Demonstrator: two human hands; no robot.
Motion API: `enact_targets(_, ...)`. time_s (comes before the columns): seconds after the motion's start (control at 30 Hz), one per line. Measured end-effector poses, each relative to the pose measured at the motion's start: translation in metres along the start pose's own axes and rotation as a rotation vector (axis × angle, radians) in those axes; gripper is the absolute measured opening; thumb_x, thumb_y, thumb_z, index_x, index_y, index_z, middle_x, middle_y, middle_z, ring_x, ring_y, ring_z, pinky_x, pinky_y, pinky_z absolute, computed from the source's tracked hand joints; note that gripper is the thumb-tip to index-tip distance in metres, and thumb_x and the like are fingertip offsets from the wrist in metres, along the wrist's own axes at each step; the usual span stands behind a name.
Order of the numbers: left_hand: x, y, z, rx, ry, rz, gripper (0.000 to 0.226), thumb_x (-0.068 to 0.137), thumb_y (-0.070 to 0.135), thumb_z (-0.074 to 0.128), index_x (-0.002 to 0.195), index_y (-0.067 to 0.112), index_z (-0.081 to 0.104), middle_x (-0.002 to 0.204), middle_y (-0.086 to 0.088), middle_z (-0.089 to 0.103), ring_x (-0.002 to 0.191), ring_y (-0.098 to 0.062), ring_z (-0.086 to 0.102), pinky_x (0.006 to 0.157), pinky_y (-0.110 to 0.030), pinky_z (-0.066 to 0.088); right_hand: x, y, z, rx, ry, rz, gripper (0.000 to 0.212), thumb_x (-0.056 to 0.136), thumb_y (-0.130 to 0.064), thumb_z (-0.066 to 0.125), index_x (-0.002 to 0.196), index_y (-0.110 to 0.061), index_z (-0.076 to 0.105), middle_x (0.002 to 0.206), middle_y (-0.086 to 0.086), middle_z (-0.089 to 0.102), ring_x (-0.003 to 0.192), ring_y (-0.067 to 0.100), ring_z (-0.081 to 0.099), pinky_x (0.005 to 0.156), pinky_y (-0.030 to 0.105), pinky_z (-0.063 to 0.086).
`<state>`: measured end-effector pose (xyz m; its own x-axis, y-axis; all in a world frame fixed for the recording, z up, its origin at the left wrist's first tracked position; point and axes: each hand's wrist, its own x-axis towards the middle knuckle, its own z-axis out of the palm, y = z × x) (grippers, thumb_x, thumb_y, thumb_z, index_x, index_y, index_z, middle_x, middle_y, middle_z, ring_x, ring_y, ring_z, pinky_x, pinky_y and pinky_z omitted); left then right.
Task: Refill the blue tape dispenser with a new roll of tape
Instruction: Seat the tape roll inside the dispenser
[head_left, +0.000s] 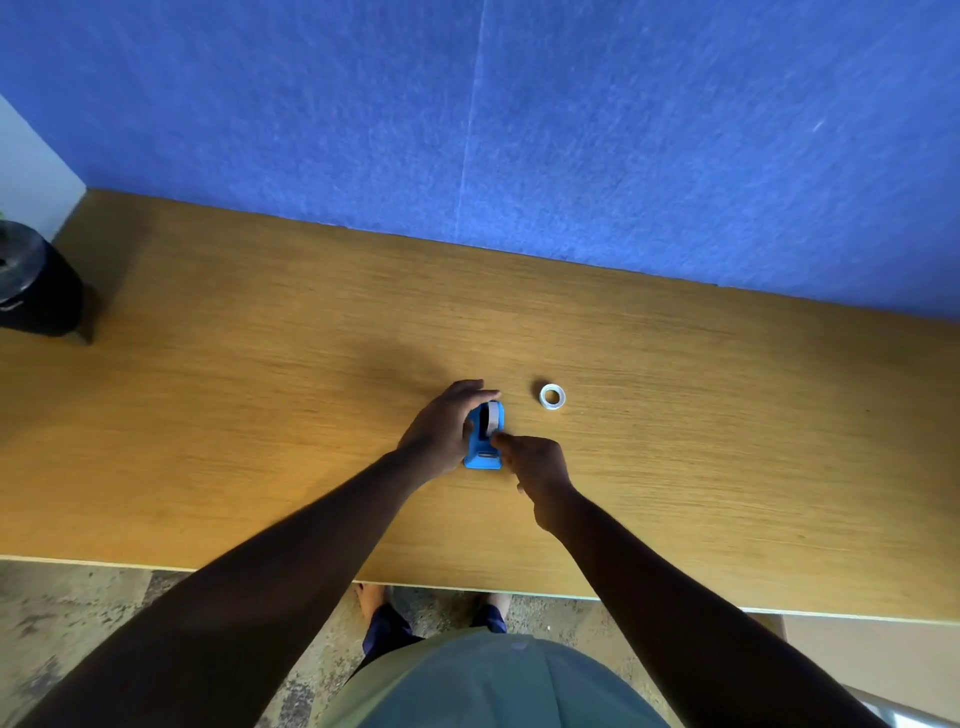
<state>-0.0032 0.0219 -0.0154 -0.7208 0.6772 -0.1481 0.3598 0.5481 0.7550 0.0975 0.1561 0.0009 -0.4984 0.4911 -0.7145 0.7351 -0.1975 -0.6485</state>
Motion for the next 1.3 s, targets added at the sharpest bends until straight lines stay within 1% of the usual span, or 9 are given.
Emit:
enact_targets(0.13, 0.002, -0.002, 0.002, -0.008, -0.009, 0.005, 0.066, 0.089, -0.010, 0.061, 0.143, 0.028, 0.055, 0.153, 0.006, 0.045, 0.142, -0.012, 0.043, 0.113, -0.031, 0.044, 0.001, -0.008, 0.005, 0.062, -0.010, 0.117, 0.043, 0.089, -0.047, 0.076, 0.105, -0.007, 0.077, 0.083, 0.001, 0.065, 0.072, 0.014, 0.051, 0.063, 0.031, 0.036)
enact_targets(0.3, 0.000, -0.003, 0.003, -0.018, -0.008, -0.006, 0.066, 0.088, -0.006, 0.066, 0.144, 0.028, 0.054, 0.150, 0.006, 0.048, 0.139, -0.011, 0.046, 0.112, -0.033, 0.047, 0.003, -0.009, 0.010, 0.101, 0.026, 0.136, 0.039, 0.087, -0.034, 0.081, 0.110, -0.004, 0.072, 0.083, 0.003, 0.062, 0.068, 0.014, 0.048, 0.057, 0.029, 0.034)
enact_targets(0.53, -0.003, -0.003, 0.003, -0.040, -0.012, -0.006, 0.065, 0.088, -0.001, 0.069, 0.145, 0.026, 0.051, 0.148, 0.005, 0.048, 0.136, -0.011, 0.047, 0.113, -0.031, 0.045, 0.003, -0.006, 0.011, 0.040, 0.022, 0.058, 0.036, 0.093, -0.034, 0.073, 0.102, 0.000, 0.073, 0.078, 0.007, 0.056, 0.059, 0.014, 0.037, 0.054, 0.030, 0.031)
enact_targets(0.63, -0.003, -0.004, 0.004, -0.039, -0.012, -0.008, 0.065, 0.088, 0.000, 0.070, 0.145, 0.025, 0.051, 0.148, 0.005, 0.048, 0.136, -0.011, 0.047, 0.112, -0.027, 0.043, 0.003, -0.005, 0.013, 0.018, 0.021, 0.041, 0.032, 0.095, -0.034, 0.071, 0.100, -0.002, 0.073, 0.074, 0.005, 0.056, 0.060, 0.013, 0.039, 0.054, 0.030, 0.032)
enact_targets(0.83, -0.001, -0.004, 0.003, -0.030, -0.020, -0.011, 0.067, 0.086, -0.001, 0.071, 0.144, 0.027, 0.052, 0.148, 0.006, 0.047, 0.136, -0.010, 0.047, 0.109, -0.023, 0.042, 0.004, -0.007, 0.016, -0.001, 0.050, 0.051, 0.024, 0.093, -0.031, 0.071, 0.085, -0.009, 0.069, 0.081, 0.009, 0.060, 0.066, 0.017, 0.044, 0.059, 0.034, 0.034)
enact_targets(1.0, -0.002, -0.006, 0.002, -0.010, -0.017, -0.037, 0.068, 0.089, 0.003, 0.068, 0.149, 0.027, 0.045, 0.151, 0.006, 0.045, 0.139, -0.012, 0.044, 0.113, -0.030, 0.042, 0.001, -0.004, 0.015, -0.004, 0.054, 0.023, 0.029, 0.093, -0.034, 0.071, 0.088, -0.005, 0.072, 0.079, 0.009, 0.058, 0.069, 0.018, 0.045, 0.064, 0.037, 0.036)
enact_targets(1.13, -0.003, -0.007, 0.002, 0.008, -0.016, -0.050, 0.064, 0.091, 0.006, 0.067, 0.149, 0.024, 0.046, 0.151, 0.005, 0.047, 0.138, -0.013, 0.045, 0.108, -0.022, 0.036, -0.003, -0.003, 0.014, 0.015, 0.032, -0.021, 0.033, 0.096, -0.037, 0.068, 0.090, -0.005, 0.074, 0.080, 0.009, 0.061, 0.073, 0.020, 0.049, 0.068, 0.039, 0.038)
enact_targets(1.23, -0.002, -0.007, 0.004, 0.010, -0.010, -0.073, 0.063, 0.091, 0.005, 0.067, 0.148, 0.022, 0.046, 0.151, 0.004, 0.048, 0.138, -0.014, 0.046, 0.107, -0.022, 0.037, -0.006, -0.004, 0.011, -0.009, 0.113, -0.087, 0.034, 0.099, -0.036, 0.058, 0.084, -0.011, 0.076, 0.085, 0.006, 0.072, 0.075, 0.019, 0.059, 0.069, 0.036, 0.044)
enact_targets(1.3, -0.001, -0.007, 0.005, 0.002, -0.010, -0.088, 0.063, 0.092, 0.006, 0.067, 0.148, 0.024, 0.045, 0.150, 0.004, 0.049, 0.138, -0.014, 0.047, 0.108, -0.024, 0.039, -0.006, -0.004, 0.008, -0.048, 0.184, -0.143, 0.036, 0.103, -0.037, 0.049, 0.082, -0.020, 0.074, 0.092, 0.002, 0.076, 0.083, 0.019, 0.066, 0.075, 0.038, 0.052)
